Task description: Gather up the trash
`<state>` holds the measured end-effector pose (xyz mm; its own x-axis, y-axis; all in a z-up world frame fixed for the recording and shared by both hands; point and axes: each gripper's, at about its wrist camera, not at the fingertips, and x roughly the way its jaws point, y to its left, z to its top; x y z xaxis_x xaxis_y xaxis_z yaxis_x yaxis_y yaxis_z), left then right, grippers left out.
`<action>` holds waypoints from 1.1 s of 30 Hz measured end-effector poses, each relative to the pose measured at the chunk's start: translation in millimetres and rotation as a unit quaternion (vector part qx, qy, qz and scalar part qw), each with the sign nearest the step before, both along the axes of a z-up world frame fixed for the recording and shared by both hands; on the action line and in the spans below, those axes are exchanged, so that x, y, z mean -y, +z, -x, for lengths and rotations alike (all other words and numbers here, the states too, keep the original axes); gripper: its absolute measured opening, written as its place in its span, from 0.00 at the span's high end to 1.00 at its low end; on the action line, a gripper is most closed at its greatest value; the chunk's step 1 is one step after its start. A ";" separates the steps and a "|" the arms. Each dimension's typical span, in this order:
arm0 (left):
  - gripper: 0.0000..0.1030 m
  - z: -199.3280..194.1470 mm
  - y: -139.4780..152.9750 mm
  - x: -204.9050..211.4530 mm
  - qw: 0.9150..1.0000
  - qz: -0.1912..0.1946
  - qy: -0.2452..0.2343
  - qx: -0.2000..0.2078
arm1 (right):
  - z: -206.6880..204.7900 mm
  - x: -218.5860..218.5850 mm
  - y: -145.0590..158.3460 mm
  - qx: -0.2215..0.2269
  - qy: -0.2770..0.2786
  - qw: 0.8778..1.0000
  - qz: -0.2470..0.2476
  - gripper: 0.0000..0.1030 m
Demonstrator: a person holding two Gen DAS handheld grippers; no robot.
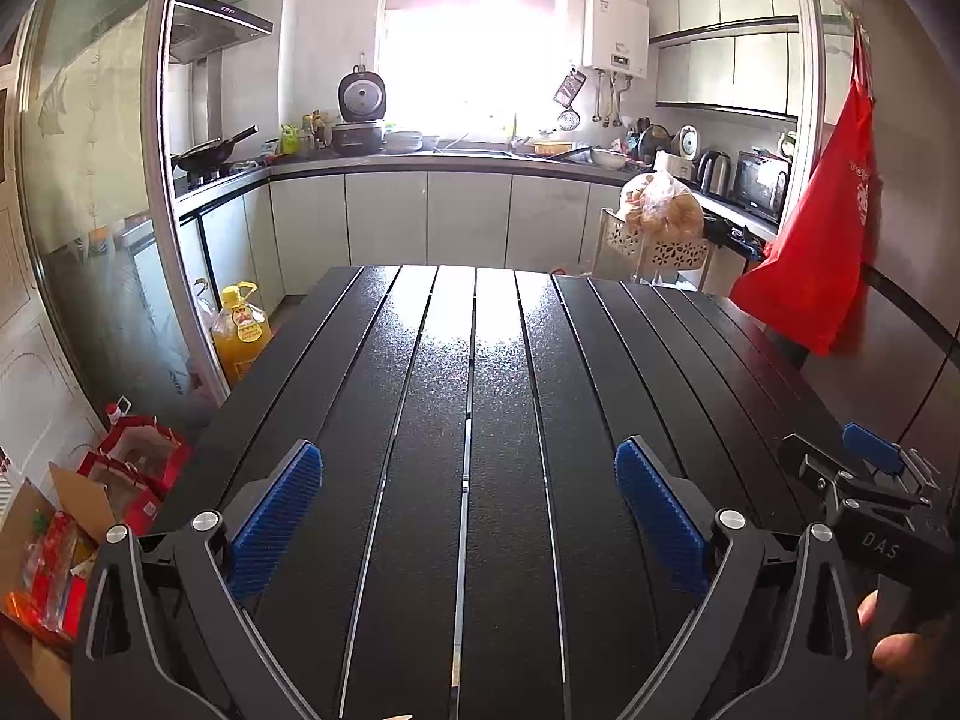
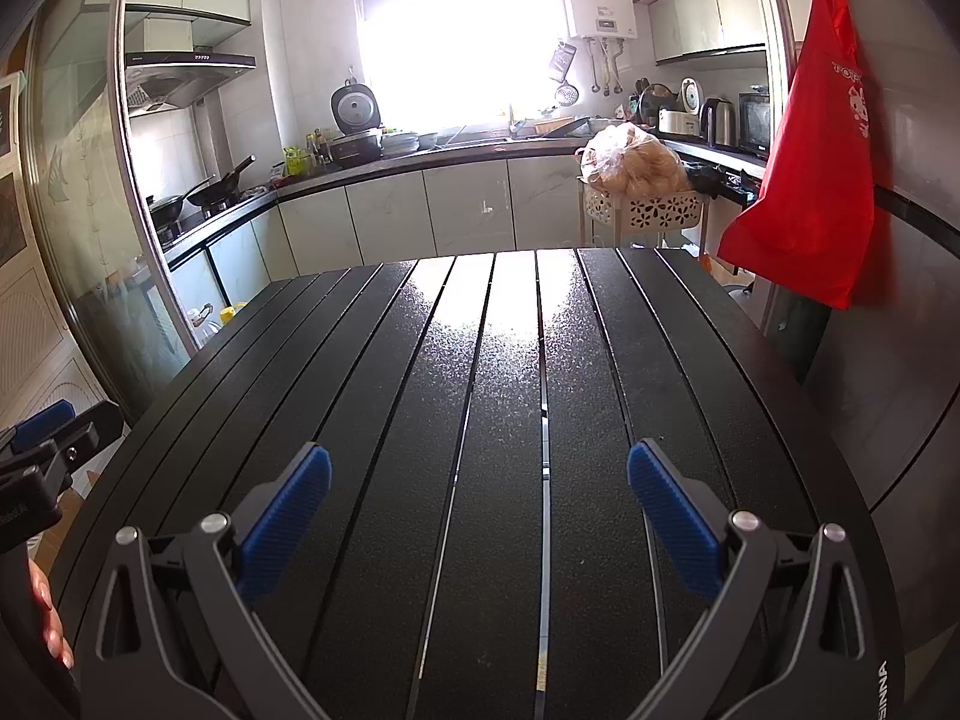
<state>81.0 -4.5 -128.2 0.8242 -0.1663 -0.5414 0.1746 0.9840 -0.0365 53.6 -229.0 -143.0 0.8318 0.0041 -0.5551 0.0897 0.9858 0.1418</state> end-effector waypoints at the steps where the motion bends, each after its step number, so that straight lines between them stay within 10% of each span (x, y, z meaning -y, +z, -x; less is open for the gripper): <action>1: 0.08 0.0 -0.2 -0.3 1.000 0.000 0.000 0.000 | 0.1 0.7 0.0 0.000 0.000 1.000 0.000 0.03; 33: 0.08 -4.9 -5.2 -6.4 0.999 0.034 -0.026 -0.027 | 5.5 12.7 -1.3 0.000 -0.003 1.000 0.002 0.03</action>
